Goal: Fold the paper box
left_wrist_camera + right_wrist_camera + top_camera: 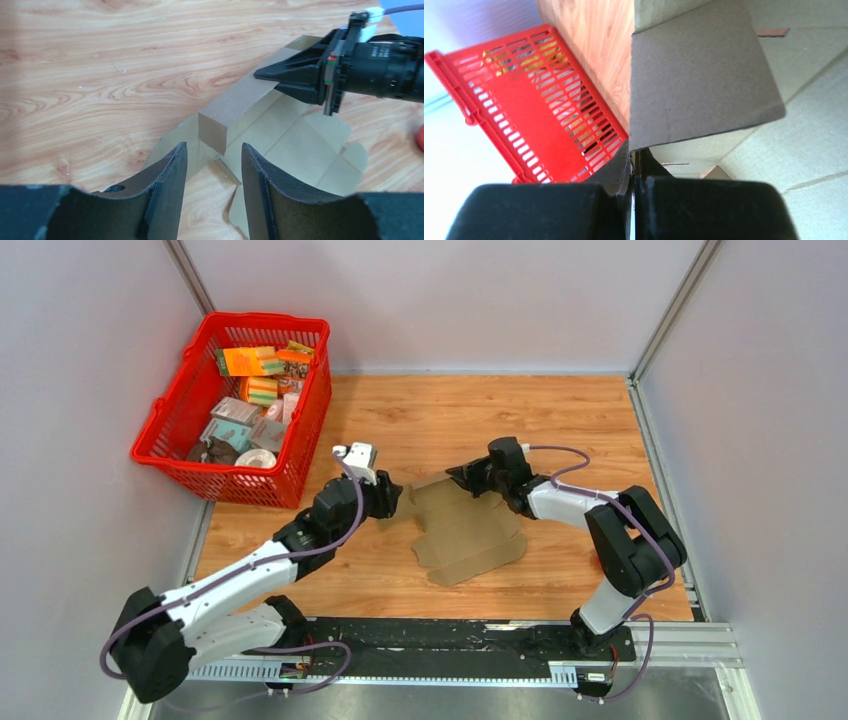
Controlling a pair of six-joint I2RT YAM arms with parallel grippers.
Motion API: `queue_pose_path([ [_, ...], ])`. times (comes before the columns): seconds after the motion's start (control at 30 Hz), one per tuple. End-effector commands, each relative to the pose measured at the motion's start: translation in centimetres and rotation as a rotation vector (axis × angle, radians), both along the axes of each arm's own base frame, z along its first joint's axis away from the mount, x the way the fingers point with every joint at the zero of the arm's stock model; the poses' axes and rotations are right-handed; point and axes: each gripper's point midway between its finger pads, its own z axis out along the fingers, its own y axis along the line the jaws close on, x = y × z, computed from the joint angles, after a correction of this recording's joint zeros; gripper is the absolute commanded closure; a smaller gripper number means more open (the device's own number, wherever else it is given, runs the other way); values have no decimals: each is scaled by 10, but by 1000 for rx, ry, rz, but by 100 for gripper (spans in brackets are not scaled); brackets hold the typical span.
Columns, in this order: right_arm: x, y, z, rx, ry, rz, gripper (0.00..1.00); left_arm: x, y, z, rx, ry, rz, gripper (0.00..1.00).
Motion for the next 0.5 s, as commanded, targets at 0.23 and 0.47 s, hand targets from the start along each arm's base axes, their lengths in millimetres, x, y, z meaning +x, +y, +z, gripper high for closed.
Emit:
queue_pose_path([
  [0.23, -3, 5, 69, 69, -359, 285, 100, -21, 70, -50, 167, 156, 109, 53],
  [0.47, 3, 3, 74, 87, -356, 310, 100, -13, 55, -62, 238, 209, 11, 53],
])
